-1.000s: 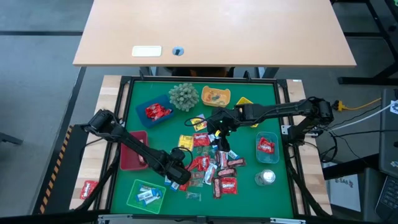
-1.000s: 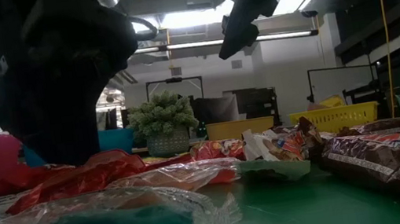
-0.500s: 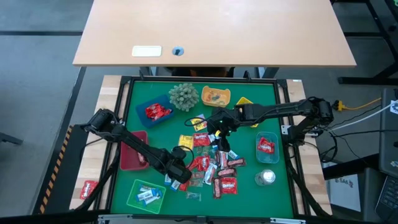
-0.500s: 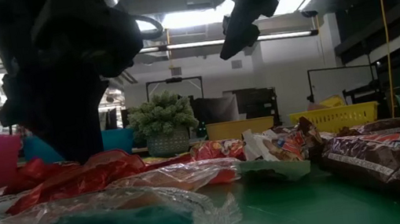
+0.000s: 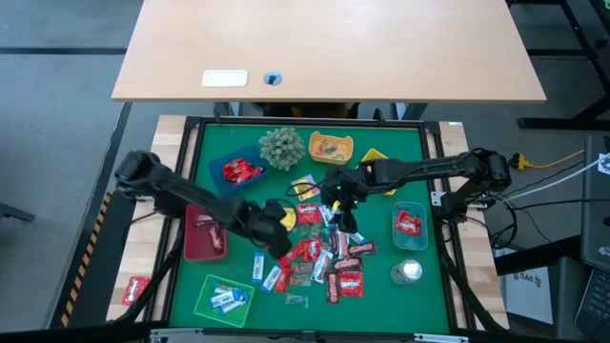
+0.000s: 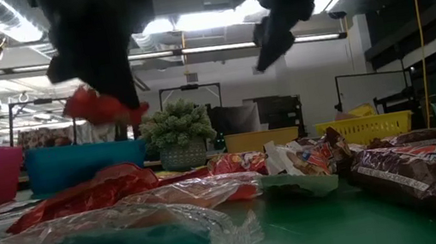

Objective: Sort candy
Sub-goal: Put the red chocolate into the blue bin

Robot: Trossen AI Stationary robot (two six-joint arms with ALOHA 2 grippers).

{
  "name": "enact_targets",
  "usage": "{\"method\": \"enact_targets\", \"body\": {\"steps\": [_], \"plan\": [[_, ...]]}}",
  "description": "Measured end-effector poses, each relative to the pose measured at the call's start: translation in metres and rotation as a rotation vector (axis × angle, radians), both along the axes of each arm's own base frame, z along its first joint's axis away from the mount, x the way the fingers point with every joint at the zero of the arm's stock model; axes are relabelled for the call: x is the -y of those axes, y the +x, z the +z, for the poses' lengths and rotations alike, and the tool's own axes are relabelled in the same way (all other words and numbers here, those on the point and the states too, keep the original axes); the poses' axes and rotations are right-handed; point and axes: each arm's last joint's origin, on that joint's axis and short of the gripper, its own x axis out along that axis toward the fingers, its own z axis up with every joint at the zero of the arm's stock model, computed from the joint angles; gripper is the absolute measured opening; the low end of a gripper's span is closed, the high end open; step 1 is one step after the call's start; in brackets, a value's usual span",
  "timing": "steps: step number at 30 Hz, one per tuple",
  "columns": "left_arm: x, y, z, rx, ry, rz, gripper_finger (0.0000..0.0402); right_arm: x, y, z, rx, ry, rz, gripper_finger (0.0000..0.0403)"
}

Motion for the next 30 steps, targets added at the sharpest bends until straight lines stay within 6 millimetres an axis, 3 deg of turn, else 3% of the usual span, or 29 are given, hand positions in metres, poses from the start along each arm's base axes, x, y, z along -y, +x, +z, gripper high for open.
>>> {"method": "enact_targets", "body": {"steps": [7, 12, 21, 30], "plan": [[-0.046, -0.034, 0.046, -0.015, 0.088, 0.048, 0.0001, 0.001, -0.010, -0.005, -0.121, -0.023, -0.010, 0.0253], [-0.078, -0.061, 0.066, -0.070, 0.232, 0.126, 0.0005, 0.002, -0.011, -0.006, -0.127, -0.066, -0.032, 0.0253], [-0.123, -0.083, 0.071, -0.274, 0.395, 0.152, 0.0013, 0.004, -0.010, -0.006, -0.118, -0.121, -0.060, 0.0253], [-0.143, -0.086, 0.072, -0.316, 0.434, 0.204, 0.0014, 0.004, -0.010, -0.006, -0.118, -0.125, -0.062, 0.0253]]}}
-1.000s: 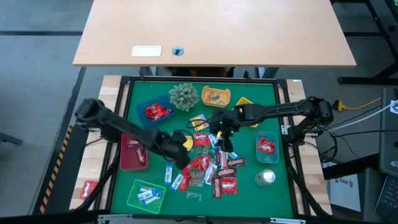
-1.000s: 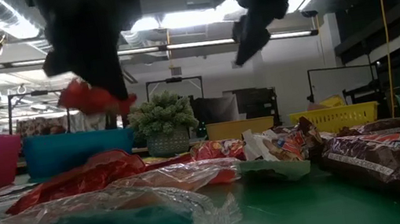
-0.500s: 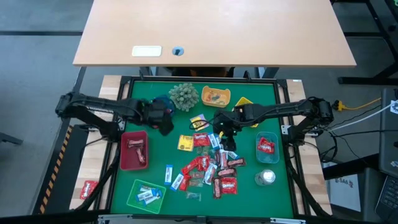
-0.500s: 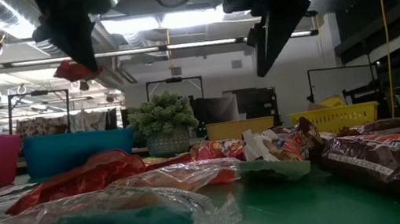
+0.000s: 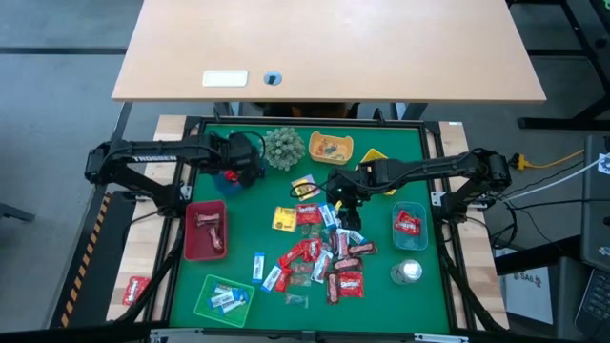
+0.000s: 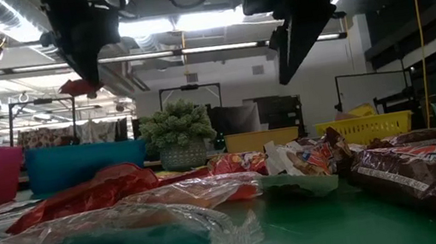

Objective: Sort candy
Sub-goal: Put the red chocolate into the blue bin, then put the yellow candy into the yellow bin

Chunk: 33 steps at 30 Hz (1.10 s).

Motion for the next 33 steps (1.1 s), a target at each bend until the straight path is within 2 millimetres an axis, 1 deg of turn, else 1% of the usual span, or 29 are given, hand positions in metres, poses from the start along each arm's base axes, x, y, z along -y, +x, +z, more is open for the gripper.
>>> {"method": "enact_targets", "body": {"steps": [6, 11, 14, 20, 22, 25, 27, 30, 33], "plan": [[-0.003, -0.001, 0.000, 0.000, 0.000, 0.012, 0.0014, 0.000, 0.000, 0.000, 0.001, 0.000, 0.000, 0.0253], [-0.002, -0.001, 0.000, -0.020, 0.001, -0.016, 0.0017, 0.000, 0.001, 0.001, 0.016, -0.002, -0.001, 0.0253], [-0.003, -0.001, 0.000, -0.027, 0.001, -0.024, 0.0034, 0.001, 0.005, 0.002, 0.057, -0.047, -0.019, 0.0253], [-0.003, -0.001, 0.000, -0.029, 0.001, -0.028, 0.0088, 0.005, 0.015, 0.008, 0.179, -0.158, -0.083, 0.0253], [-0.002, 0.000, 0.000, -0.029, 0.001, -0.028, 0.0099, 0.006, 0.019, 0.010, 0.224, -0.196, -0.108, 0.0253], [-0.002, 0.000, 0.000, -0.026, 0.001, -0.028, 0.0104, 0.008, 0.023, 0.014, 0.280, -0.244, -0.110, 0.0253], [-0.003, 0.000, 0.000, -0.019, 0.002, -0.028, 0.0105, 0.008, 0.028, 0.012, 0.309, -0.264, -0.087, 0.0253], [-0.003, 0.001, 0.000, -0.010, 0.003, -0.028, 0.0105, 0.008, 0.037, 0.003, 0.323, -0.274, -0.071, 0.0253], [-0.003, 0.001, 0.000, -0.009, 0.003, -0.028, 0.0106, 0.008, 0.047, -0.013, 0.301, -0.295, -0.037, 0.0253]]}}
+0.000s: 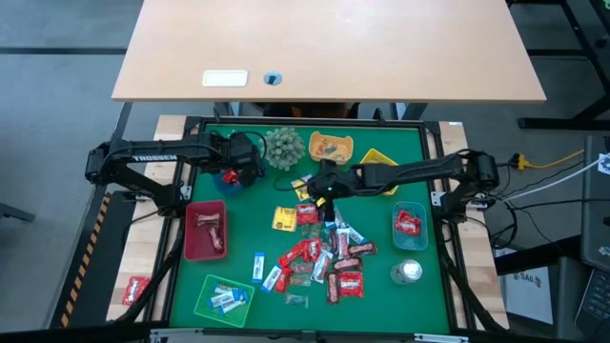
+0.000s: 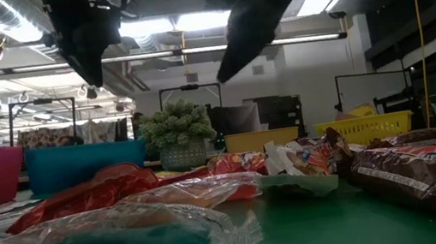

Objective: Sort candy
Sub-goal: Put the yellow candy into the yellow bin

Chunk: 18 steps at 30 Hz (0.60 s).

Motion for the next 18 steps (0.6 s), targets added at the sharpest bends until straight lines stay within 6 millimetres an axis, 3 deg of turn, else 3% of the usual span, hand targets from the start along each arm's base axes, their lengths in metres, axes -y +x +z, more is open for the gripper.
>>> {"method": "enact_targets", "body": {"steps": [8, 18], "plan": [[0.000, 0.000, 0.000, 0.004, 0.000, 0.000, 0.0106, 0.018, 0.022, -0.054, -0.090, -0.020, -0.024, 0.0253], [0.000, 0.001, 0.000, 0.013, 0.002, 0.001, 0.0106, 0.050, 0.029, -0.105, -0.210, 0.022, -0.086, 0.0253]]}}
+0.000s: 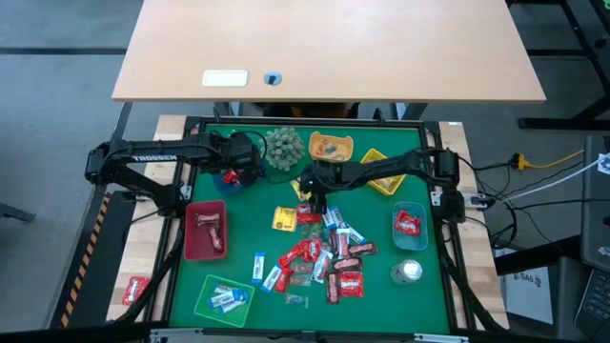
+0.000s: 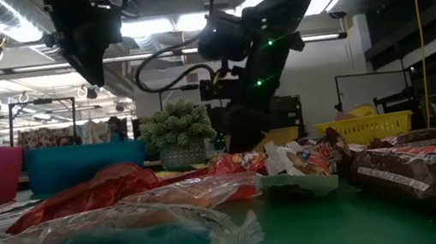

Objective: Sort candy
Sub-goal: Put the yellow candy into the yellow bin

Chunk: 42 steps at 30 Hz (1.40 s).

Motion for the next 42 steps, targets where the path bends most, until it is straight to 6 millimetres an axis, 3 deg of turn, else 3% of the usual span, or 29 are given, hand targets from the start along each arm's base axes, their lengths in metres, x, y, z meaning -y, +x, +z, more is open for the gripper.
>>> {"method": "enact_targets", "body": {"steps": [7, 20, 24, 35, 42], "plan": [[0.000, 0.001, 0.000, 0.008, 0.002, 0.000, 0.0106, 0.002, -0.001, -0.005, -0.019, 0.044, 0.012, 0.0222], [0.000, 0.001, 0.000, 0.011, 0.001, 0.003, 0.0106, 0.000, -0.005, 0.003, -0.025, 0.067, 0.028, 0.0033], [0.000, 0.001, 0.000, 0.012, 0.001, 0.003, 0.0106, -0.001, -0.016, 0.020, -0.055, 0.072, 0.027, 0.0005], [0.000, 0.001, 0.000, 0.012, 0.001, 0.004, 0.0105, -0.007, -0.070, 0.100, -0.135, 0.083, 0.025, 0.0020], [0.000, 0.001, 0.000, 0.012, 0.001, 0.003, 0.0105, -0.011, -0.108, 0.136, -0.189, 0.065, 0.073, 0.0020]]}}
